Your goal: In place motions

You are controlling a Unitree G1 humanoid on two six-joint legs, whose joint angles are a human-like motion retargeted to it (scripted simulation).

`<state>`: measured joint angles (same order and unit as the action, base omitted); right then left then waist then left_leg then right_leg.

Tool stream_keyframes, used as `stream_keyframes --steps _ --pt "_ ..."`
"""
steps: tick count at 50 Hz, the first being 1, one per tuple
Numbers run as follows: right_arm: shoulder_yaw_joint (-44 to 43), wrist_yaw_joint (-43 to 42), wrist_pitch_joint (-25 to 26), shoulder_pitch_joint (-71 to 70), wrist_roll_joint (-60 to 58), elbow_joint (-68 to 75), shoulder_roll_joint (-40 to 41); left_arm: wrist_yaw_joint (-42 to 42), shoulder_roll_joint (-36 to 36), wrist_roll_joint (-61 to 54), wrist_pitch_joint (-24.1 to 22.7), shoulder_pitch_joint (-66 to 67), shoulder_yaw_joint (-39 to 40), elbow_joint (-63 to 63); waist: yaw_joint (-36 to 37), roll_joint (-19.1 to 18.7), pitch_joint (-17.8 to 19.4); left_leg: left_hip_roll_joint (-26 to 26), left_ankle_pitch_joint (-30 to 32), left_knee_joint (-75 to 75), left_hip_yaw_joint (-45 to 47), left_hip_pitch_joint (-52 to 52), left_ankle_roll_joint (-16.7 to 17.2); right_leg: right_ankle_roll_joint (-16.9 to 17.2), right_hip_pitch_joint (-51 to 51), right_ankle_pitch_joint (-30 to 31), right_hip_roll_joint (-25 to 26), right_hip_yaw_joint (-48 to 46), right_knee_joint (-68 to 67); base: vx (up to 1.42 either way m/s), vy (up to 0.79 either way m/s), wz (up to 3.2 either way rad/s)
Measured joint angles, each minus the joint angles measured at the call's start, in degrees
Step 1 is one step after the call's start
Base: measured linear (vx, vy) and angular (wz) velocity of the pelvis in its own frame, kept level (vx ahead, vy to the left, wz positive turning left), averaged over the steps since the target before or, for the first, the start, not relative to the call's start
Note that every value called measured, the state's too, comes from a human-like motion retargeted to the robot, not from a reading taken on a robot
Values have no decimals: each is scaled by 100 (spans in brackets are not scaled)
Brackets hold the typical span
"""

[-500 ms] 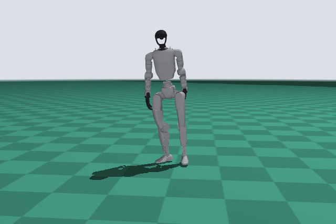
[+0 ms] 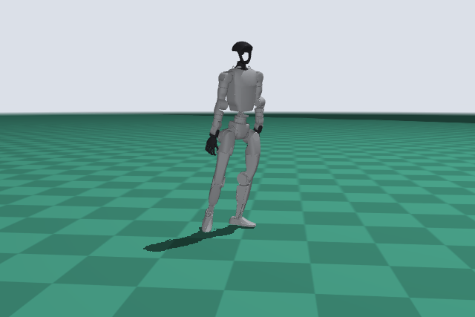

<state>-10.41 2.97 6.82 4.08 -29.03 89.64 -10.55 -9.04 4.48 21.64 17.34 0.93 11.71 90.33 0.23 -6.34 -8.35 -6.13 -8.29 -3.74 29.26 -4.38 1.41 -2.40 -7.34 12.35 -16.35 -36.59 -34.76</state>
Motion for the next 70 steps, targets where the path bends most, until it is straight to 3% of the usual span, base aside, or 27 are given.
stream_keyframes --steps 2,5,10,12,13,14,15,17,20,25,35,40,43,44,45,48,50,55,62,65,70 --pt "39 5 -49 -64 -9 -88 75 -24 82 2 55 -45 -29 61 -195 23 33 26 83 3 -314 -108 -53 371 -348 -280 615 1195 19 -19 15 176" --pt "220 39 -183 -141 -64 -255 170 -104 220 27 98 -110 -67 39 -480 79 74 77 169 -47 -893 -321 -109 622 -508 -927 1047 1713 429 -13 6 169" --pt "533 110 -299 -149 -435 -560 230 -200 372 71 125 -220 -133 -177 -556 548 317 549 245 -13 -1551 -224 -227 498 -425 -1697 1393 2284 1954 1 3 141" --pt "622 106 -317 -139 -578 -600 241 -220 388 24 116 -266 -121 -221 -662 778 454 837 261 13 -1921 -55 -251 368 -322 -1573 1468 2480 2614 10 -6 180" --pt "659 102 -325 -111 -644 -605 246 -254 392 14 109 -271 -108 -228 -686 835 505 907 272 26 -2101 42 -242 -29 -269 -1321 1573 2539 2857 19 -8 132" --pt "685 115 -333 -86 -716 -597 244 -310 395 20 116 -272 -90 -232 -577 944 515 1000 282 36 -2139 114 -235 17 -214 -1302 1541 2767 2891 26 -7 69" --pt "706 137 -341 -63 -792 -581 237 -376 398 35 129 -273 -69 -233 -401 1078 505 1105 290 44 -2106 172 -229 285 -156 -1400 1441 3080 2820 27 -5 37" --pt "615 217 -271 -50 -915 -570 226 -372 314 18 172 -276 -58 -222 -155 1076 495 1099 347 16 -2247 158 -196 284 5 -1449 1195 1670 2809 18 -3 52" --pt "463 186 -208 -141 -915 -625 193 -159 117 -214 75 -289 113 -154 105 1034 563 1052 414 -16 -2337 158 -141 314 122 -1441 1181 1631 2843 5 -6 38" --pt "507 60 -254 -168 -662 -653 179 -313 -20 -424 -56 38 347 -2 -218 901 358 1027 394 -38 -2718 136 -77 367 254 -1667 1262 1506 2852 22 -7 61" --pt "290 180 -287 -179 -696 -699 241 -283 -124 -827 49 40 569 304 -175 1111 319 1163 294 -956 -2674 -297 72 572 92 -1664 1060 1656 2751 7 -8 -8" --pt "195 175 -285 -157 -737 -689 184 -255 -341 -753 -81 104 460 -106 124 1164 381 1731 144 -1039 -3914 -399 -258 668 -232 -1430 1012 2437 2579 2 7 -166" --pt "160 161 -270 -143 -660 -694 148 -149 -421 -794 -224 60 359 -283 430 1133 479 2069 291 -680 -5260 -224 -243 608 -470 -1215 1250 3158 2526 -4 10 -261" --pt "148 187 -272 -166 -637 -715 129 -123 -428 -837 -266 21 299 -327 467 1125 534 2020 309 -573 -5263 -198 -191 576 -556 -1118 1338 3404 2518 -10 9 -255" --pt "139 226 -277 -200 -619 -745 107 -102 -428 -890 -305 -24 234 -366 478 1118 593 1910 294 -477 -5073 -190 -123 541 -645 -1011 1425 3645 2513 -12 9 -211" --pt "194 511 -334 -382 -767 -997 53 -150 -427 -1106 -362 -107 55 -483 -135 1008 755 1651 50 -262 -3735 -78 -612 369 -868 -673 1645 4024 2634 -19 8 -179" --pt "300 686 -372 -542 -844 -1225 19 -334 -391 -1258 -367 -172 -135 -559 -529 823 1008 1500 -4 -165 -3605 -15 -634 297 -949 -561 1955 4326 2718 -22 3 -241" --pt "595 740 -655 -975 -699 -1479 -105 -615 -88 -1118 -152 -420 -242 -738 -1562 609 1375 1022 -307 -77 -2317 -34 -620 80 -1262 -1335 1751 2268 2884 -22 3 -299" --pt "198 481 -335 -1023 20 -1195 -293 -316 -176 -1024 -41 -262 -187 -426 -1394 419 915 617 -882 211 453 419 -287 -134 -1273 -2544 1491 -924 2656 38 -7 -408" --pt "-16 527 -334 -1109 528 -1083 -355 -370 -255 -872 -52 -188 -295 -477 -1123 396 744 575 -1066 182 1906 700 10 -190 -1132 -2806 1434 -1664 2501 52 0 -425" --pt "-114 320 -172 -1238 839 -1009 -329 -128 -352 -583 -36 -188 -306 -620 -849 306 578 757 -1099 72 3180 1068 326 175 -663 -2855 1330 -2954 2438 57 6 -368"
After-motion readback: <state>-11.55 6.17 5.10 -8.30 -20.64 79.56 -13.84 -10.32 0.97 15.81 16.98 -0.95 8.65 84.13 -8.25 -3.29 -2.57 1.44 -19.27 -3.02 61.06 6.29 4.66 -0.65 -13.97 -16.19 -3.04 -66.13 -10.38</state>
